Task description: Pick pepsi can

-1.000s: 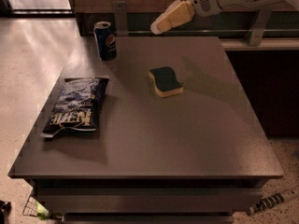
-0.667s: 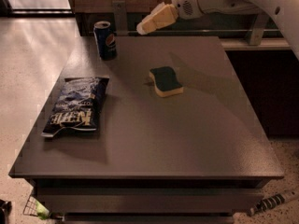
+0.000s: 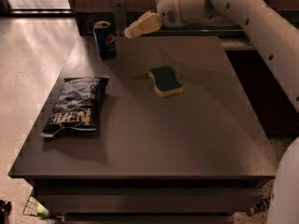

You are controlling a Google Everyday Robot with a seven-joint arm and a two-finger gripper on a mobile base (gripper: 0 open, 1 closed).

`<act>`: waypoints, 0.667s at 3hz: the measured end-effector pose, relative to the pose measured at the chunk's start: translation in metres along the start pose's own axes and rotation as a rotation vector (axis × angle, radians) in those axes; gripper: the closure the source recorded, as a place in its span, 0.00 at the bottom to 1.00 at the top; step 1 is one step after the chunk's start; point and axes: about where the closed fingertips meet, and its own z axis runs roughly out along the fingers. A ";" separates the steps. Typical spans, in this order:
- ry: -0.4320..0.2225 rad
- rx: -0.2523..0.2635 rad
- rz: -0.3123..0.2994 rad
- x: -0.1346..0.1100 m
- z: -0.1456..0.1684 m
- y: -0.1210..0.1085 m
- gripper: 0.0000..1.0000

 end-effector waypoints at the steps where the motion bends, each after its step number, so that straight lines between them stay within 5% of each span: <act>1: 0.000 0.000 0.000 0.000 0.000 0.000 0.00; 2: -0.025 -0.016 0.022 0.012 0.018 -0.003 0.00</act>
Offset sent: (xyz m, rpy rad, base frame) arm 0.0170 0.0044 -0.0251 0.0507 0.0216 0.0120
